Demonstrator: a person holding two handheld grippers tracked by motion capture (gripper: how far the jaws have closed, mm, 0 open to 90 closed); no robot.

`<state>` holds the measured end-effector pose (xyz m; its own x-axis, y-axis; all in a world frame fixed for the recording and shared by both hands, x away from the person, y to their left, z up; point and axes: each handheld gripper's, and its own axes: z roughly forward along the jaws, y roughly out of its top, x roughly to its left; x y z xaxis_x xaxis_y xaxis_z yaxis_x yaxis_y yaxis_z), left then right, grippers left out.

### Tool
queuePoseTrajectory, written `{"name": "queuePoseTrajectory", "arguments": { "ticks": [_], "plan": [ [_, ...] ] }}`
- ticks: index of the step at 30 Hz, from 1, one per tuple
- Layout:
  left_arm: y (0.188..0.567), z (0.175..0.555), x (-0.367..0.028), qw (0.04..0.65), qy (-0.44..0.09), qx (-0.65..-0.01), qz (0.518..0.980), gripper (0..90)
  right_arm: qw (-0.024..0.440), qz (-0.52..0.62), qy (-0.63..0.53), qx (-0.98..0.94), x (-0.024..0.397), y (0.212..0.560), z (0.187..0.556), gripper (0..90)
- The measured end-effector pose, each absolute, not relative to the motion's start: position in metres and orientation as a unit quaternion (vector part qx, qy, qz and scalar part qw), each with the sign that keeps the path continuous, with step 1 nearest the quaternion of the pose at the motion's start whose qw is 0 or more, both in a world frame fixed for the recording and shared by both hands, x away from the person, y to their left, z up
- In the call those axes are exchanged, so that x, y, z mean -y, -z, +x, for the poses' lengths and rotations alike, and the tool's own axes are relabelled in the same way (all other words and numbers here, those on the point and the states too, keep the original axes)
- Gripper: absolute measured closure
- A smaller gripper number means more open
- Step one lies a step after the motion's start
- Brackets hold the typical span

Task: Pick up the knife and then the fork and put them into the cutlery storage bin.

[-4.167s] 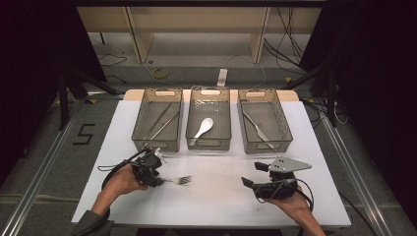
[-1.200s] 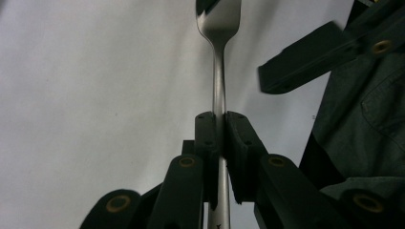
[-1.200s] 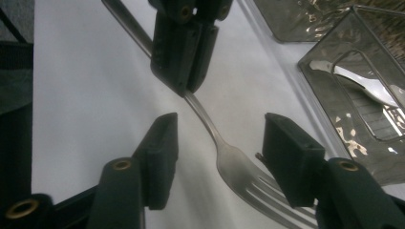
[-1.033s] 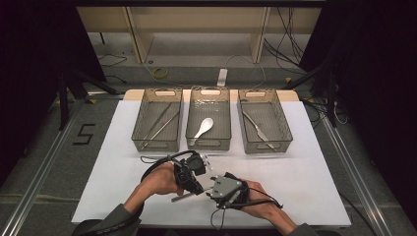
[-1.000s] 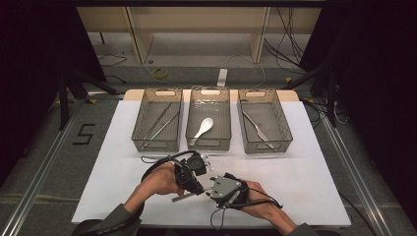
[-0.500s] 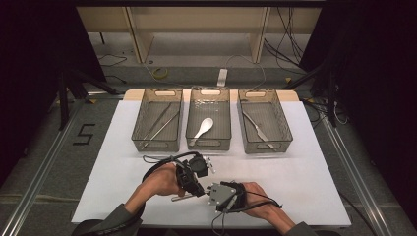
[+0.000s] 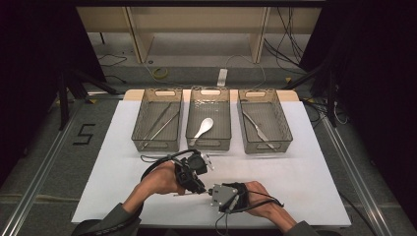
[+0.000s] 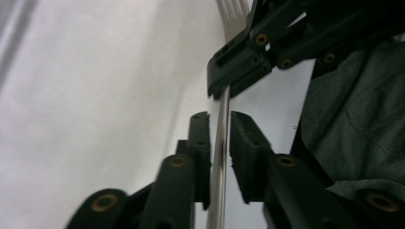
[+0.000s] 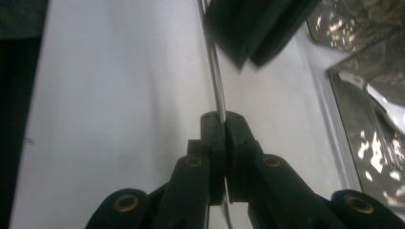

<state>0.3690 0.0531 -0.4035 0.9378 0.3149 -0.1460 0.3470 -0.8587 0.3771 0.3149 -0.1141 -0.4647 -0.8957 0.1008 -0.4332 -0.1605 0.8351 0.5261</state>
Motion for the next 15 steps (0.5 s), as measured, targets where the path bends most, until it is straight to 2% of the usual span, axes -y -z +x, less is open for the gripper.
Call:
{"name": "queuePoseTrajectory", "arguments": {
  "ticks": [1,3,4,5,10,15],
  "plan": [
    [0.402,0.371,-0.056,0.211,0.037,-0.178,0.960,68.1,0.227,-0.011,-0.281,-0.932,0.116,0.466,0.316,88.7],
    [0.400,0.374,-0.062,0.221,0.029,-0.190,0.956,62.8,0.228,-0.004,-0.278,-0.933,0.120,0.465,0.320,88.8],
    [0.399,0.375,-0.064,0.225,0.021,-0.197,0.954,58.3,0.241,0.005,-0.279,-0.929,0.122,0.465,0.320,88.8],
    [0.398,0.376,-0.067,0.231,0.013,-0.205,0.951,52.9,0.232,0.005,-0.279,-0.932,0.124,0.464,0.322,88.8],
    [0.391,0.376,-0.079,0.283,-0.049,-0.235,0.929,38.2,0.252,0.035,-0.273,-0.928,0.138,0.461,0.332,88.7],
    [0.383,0.377,-0.091,0.350,-0.077,-0.259,0.897,30.7,0.263,0.073,-0.284,-0.919,0.152,0.457,0.341,88.7]
  ]
}}
